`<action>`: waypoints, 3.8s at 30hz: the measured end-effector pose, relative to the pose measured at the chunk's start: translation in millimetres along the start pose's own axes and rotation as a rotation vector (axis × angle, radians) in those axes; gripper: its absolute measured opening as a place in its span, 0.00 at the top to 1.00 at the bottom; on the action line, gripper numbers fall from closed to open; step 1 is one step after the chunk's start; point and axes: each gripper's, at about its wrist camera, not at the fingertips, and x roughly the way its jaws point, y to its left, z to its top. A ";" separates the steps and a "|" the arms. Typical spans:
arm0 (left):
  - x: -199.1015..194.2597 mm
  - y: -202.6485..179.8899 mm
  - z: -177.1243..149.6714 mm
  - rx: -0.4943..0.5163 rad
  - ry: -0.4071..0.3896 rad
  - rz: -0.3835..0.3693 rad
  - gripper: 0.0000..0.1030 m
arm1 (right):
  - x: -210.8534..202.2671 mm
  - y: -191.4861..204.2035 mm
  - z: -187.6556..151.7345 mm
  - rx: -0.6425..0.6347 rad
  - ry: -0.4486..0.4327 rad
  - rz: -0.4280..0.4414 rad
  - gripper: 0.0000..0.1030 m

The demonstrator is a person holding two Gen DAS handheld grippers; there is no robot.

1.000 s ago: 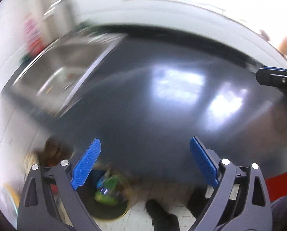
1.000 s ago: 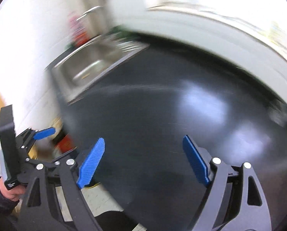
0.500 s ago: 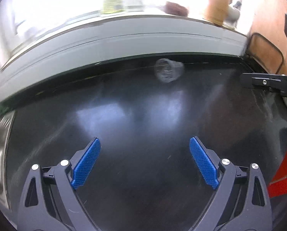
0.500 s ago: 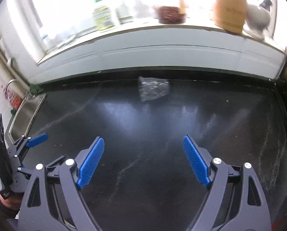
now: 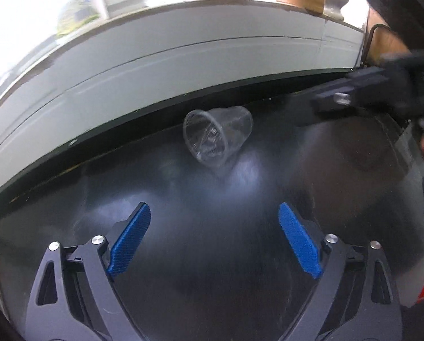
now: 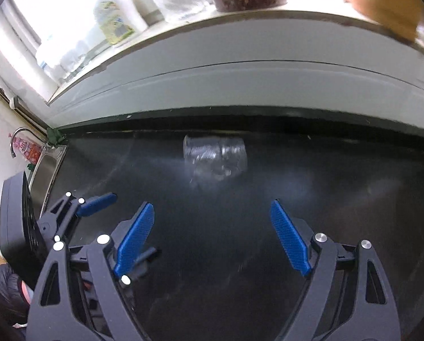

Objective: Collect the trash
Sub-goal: 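Swing both tools back over the counter toward the clear plastic cup, then grasp the clear plastic cup with the right tool, then carry the clear plastic cup to the floor bin and open the right tool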

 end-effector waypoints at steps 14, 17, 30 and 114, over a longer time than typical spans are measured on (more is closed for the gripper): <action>81.5 -3.6 43.1 0.068 0.028 -0.103 0.46 | 86.8 -54.2 44.3 0.143 0.101 0.229 0.44; 87.1 0.8 45.8 0.063 0.036 -0.134 0.64 | 88.4 -53.1 44.8 0.144 0.106 0.292 0.62; 55.1 10.9 44.0 0.092 -0.013 -0.150 0.97 | 64.4 -3.8 30.6 -0.021 0.109 0.254 0.99; -268.7 238.0 -580.9 -0.856 0.178 0.357 0.06 | 122.9 615.2 -336.1 -0.872 0.490 0.378 0.99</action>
